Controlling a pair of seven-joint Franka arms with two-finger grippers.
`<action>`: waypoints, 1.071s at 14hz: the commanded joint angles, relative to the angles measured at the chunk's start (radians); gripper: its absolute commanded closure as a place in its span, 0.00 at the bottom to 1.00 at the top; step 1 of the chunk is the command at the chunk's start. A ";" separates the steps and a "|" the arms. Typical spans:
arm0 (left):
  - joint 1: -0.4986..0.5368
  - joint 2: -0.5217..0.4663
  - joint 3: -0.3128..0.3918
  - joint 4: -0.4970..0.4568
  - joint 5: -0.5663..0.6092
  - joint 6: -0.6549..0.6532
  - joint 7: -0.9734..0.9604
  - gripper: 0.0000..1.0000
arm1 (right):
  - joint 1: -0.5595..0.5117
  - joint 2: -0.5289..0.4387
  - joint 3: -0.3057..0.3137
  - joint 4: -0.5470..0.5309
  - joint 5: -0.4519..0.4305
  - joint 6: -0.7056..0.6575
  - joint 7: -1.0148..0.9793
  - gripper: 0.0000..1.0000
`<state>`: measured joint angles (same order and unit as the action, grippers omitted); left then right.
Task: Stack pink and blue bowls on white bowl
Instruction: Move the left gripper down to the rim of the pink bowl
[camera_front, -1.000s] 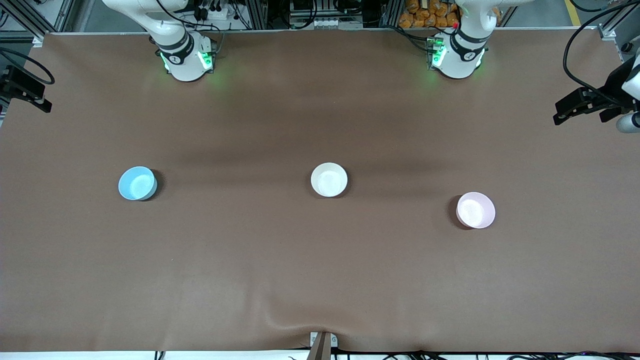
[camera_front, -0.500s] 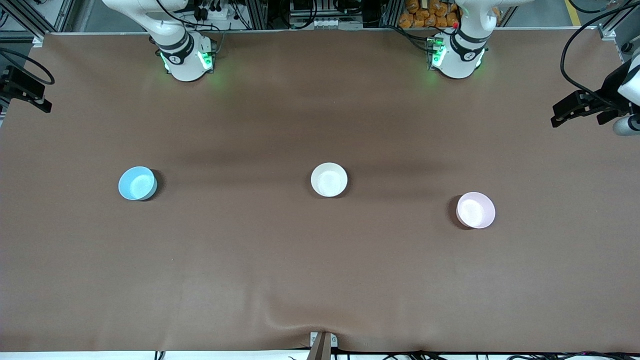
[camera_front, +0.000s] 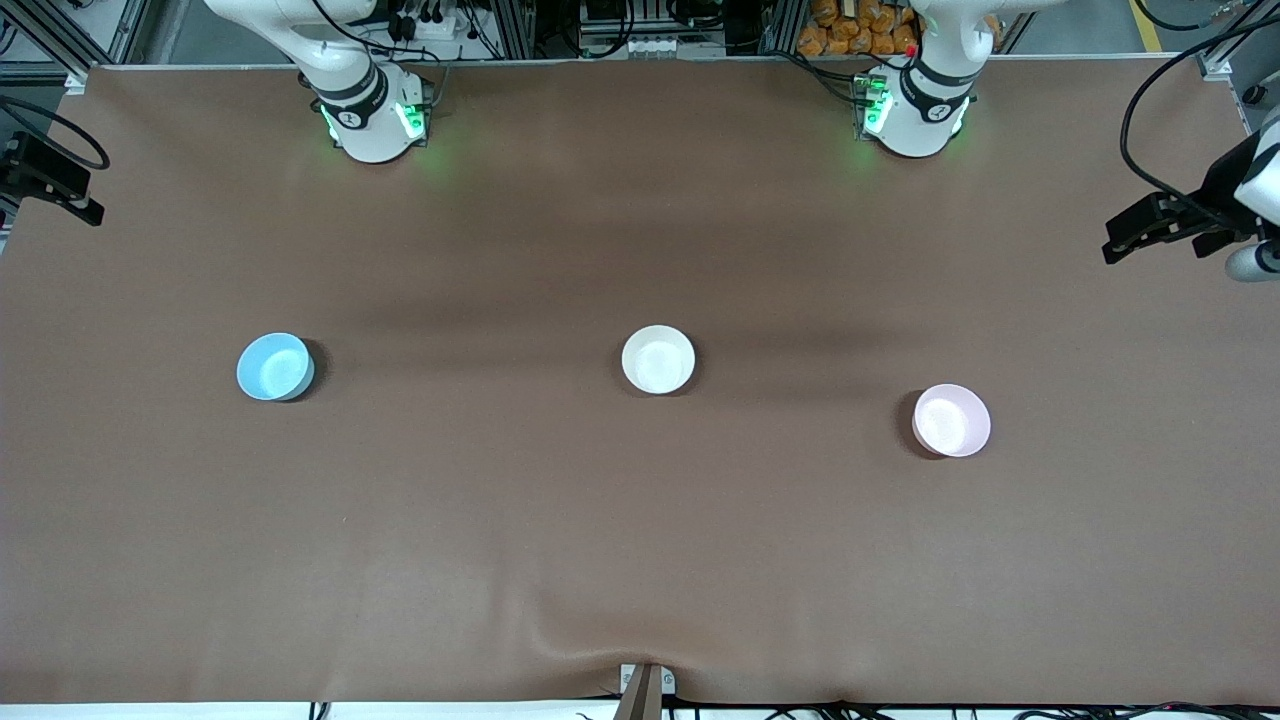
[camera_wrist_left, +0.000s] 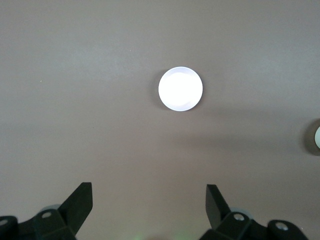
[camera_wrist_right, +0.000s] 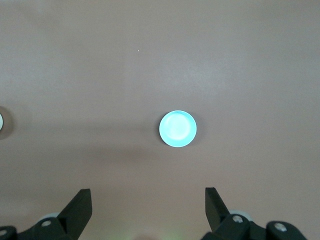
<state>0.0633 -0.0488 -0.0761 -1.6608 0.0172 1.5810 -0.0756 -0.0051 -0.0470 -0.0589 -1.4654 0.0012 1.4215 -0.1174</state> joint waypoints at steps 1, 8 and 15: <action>0.010 -0.011 -0.010 -0.042 0.004 0.034 -0.010 0.00 | -0.012 0.009 0.007 0.019 0.011 -0.015 0.007 0.00; 0.026 0.064 -0.008 -0.298 0.004 0.478 -0.006 0.00 | -0.013 0.009 0.005 0.017 0.011 -0.015 0.007 0.00; 0.036 0.396 -0.008 -0.379 0.010 0.925 0.028 0.00 | -0.013 0.009 0.005 0.017 0.011 -0.015 0.007 0.00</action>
<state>0.0822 0.2795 -0.0757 -2.0409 0.0173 2.4313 -0.0597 -0.0062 -0.0454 -0.0596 -1.4650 0.0012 1.4200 -0.1174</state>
